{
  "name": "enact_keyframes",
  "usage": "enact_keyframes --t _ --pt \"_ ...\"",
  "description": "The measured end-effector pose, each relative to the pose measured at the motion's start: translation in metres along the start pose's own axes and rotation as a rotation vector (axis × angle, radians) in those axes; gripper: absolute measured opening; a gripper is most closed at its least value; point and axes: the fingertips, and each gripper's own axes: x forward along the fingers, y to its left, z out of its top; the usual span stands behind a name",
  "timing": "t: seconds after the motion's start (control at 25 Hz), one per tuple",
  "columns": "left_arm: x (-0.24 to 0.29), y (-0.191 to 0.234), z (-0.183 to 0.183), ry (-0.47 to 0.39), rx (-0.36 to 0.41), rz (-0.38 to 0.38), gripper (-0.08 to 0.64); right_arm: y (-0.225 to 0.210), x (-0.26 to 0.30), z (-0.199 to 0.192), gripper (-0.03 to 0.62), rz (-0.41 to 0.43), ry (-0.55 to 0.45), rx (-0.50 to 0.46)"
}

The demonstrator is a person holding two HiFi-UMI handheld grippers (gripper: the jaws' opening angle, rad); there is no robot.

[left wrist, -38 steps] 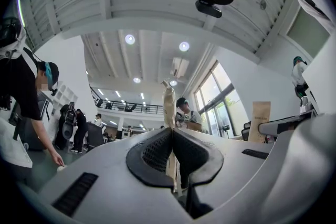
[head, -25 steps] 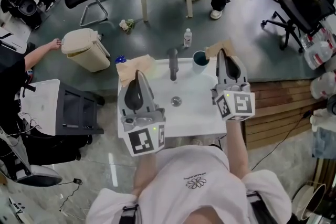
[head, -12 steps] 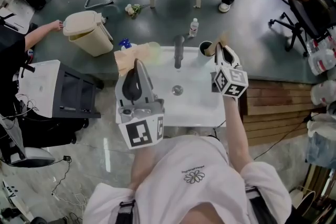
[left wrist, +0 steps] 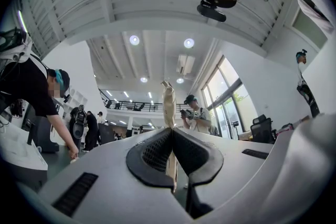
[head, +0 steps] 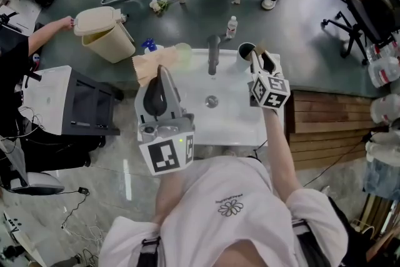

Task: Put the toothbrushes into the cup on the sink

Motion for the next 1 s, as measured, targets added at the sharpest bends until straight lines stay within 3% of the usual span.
enact_keyframes --t 0.32,0.68,0.88,1.0 --pt "-0.002 0.004 0.004 -0.004 0.003 -0.002 0.017 0.002 -0.007 0.028 0.106 -0.02 -0.071 -0.014" --pt "-0.009 0.008 0.006 -0.015 -0.006 0.004 0.017 0.014 -0.057 0.136 0.108 -0.069 -0.363 -0.089" --pt "-0.011 0.009 0.013 -0.034 -0.005 0.006 0.017 0.048 -0.095 0.184 0.107 -0.014 -0.502 -0.183" --pt "-0.015 0.009 0.014 -0.04 -0.005 0.012 0.017 0.066 -0.117 0.195 0.056 0.017 -0.553 -0.215"
